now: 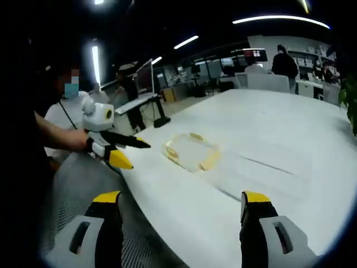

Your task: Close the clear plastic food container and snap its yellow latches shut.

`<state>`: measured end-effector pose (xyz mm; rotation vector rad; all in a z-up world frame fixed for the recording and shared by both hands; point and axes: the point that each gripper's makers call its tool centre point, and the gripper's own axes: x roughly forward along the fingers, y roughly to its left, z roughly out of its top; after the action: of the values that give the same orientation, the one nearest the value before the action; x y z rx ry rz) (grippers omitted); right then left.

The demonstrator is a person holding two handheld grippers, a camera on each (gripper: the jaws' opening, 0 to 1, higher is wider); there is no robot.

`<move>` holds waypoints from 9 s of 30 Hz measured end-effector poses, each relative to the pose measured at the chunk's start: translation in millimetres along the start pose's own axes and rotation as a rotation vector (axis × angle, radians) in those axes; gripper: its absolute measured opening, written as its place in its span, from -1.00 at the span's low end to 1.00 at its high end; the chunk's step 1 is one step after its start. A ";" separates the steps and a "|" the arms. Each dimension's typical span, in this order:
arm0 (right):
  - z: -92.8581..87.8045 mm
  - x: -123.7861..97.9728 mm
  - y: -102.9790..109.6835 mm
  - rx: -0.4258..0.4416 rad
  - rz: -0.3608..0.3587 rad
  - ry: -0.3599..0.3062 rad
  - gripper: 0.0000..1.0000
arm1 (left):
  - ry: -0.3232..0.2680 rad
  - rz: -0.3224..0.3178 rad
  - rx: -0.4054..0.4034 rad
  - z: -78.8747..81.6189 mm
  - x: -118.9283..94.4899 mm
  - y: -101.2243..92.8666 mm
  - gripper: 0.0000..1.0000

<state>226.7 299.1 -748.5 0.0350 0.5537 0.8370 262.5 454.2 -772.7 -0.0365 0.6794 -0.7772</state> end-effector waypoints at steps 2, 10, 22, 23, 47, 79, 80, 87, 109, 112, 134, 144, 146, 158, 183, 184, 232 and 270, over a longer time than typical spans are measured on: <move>-0.1 0.1 0.4 -0.002 0.001 0.002 0.76 | 0.000 0.000 0.001 0.3 0.1 -0.3 0.70; 2.2 -1.3 1.0 -0.003 0.002 -0.007 0.76 | -0.003 0.004 0.001 1.1 0.1 0.1 0.70; 0.4 -0.8 -1.0 -0.010 0.001 0.008 0.77 | -0.015 -0.006 -0.007 4.9 0.4 -1.8 0.71; 1.1 -0.5 -2.4 -0.007 -0.003 0.007 0.77 | -0.013 -0.006 -0.007 4.9 0.7 -1.6 0.71; 15.0 6.8 -0.1 -0.066 0.013 -0.007 0.74 | -0.005 -0.017 0.001 3.6 -1.0 -4.0 0.71; 62.7 83.5 -0.6 -0.222 0.039 0.022 0.59 | 0.112 -0.081 0.232 22.4 -1.2 73.6 0.52; 63.5 86.8 -1.3 -0.228 0.040 0.028 0.59 | 0.118 -0.082 0.240 23.0 -0.7 77.8 0.51; 67.5 106.6 -5.3 -0.264 0.050 0.059 0.58 | 0.158 -0.112 0.286 19.6 2.9 95.5 0.49; 52.1 147.9 -34.1 -0.396 0.084 0.259 0.54 | 0.341 -0.252 0.538 7.3 27.6 134.4 0.51; 48.4 151.5 -35.8 -0.408 0.098 0.289 0.54 | 0.345 -0.273 0.549 10.4 29.5 134.7 0.50; 20.7 170.0 -58.7 -0.517 0.139 0.526 0.21 | 0.525 -0.394 0.823 6.9 45.2 155.1 0.12; 19.2 175.5 -63.0 -0.525 0.147 0.574 0.00 | 0.531 -0.405 0.852 8.4 48.7 157.9 -0.02; 19.1 174.6 -64.2 -0.529 0.151 0.583 0.00 | 0.534 -0.411 0.858 8.6 47.2 158.7 -0.19; 23.8 169.8 -74.6 -0.548 0.172 0.626 -0.21 | 0.526 -0.428 0.870 6.8 47.3 155.7 -0.25; -2.5 171.4 -66.5 -0.659 0.237 0.820 -0.21 | 0.562 -0.427 0.893 1.7 47.9 152.3 -0.24; -2.4 172.0 -66.4 -0.661 0.234 0.826 -0.21 | 0.565 -0.427 0.896 1.6 48.0 152.1 -0.23; 60.0 113.8 -45.1 -0.692 0.301 0.755 -0.24 | 0.406 -0.439 0.826 44.2 5.3 106.6 -0.29; 53.8 19.7 -110.6 -0.730 0.282 0.754 -0.24 | 0.394 -0.448 0.805 81.7 59.0 12.0 -0.29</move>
<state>339.8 248.1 -738.1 -0.9202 0.9245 1.2922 347.6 406.8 -744.1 0.7351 0.6919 -1.4699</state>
